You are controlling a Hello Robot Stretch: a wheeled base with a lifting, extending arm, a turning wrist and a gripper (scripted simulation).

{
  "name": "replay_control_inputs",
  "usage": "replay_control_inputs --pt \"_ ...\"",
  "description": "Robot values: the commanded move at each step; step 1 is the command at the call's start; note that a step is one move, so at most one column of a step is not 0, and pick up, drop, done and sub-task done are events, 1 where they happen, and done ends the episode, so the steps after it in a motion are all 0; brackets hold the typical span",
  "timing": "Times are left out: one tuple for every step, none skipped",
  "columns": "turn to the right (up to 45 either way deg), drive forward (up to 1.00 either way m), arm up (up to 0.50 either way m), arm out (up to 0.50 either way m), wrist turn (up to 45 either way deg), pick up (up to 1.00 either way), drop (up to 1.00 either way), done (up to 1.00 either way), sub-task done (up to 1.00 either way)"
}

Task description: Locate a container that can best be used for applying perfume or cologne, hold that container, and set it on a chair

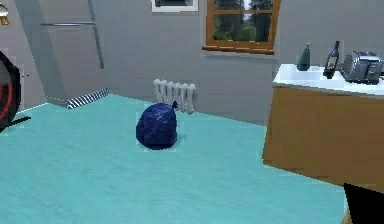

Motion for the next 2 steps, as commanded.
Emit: replay_control_inputs --pt "0.0 0.0 0.36 0.0 0.0 0.0 0.0 0.0 0.0" --pt "0.0 0.0 0.0 0.0 -45.0 0.0 0.0 0.0 0.0"
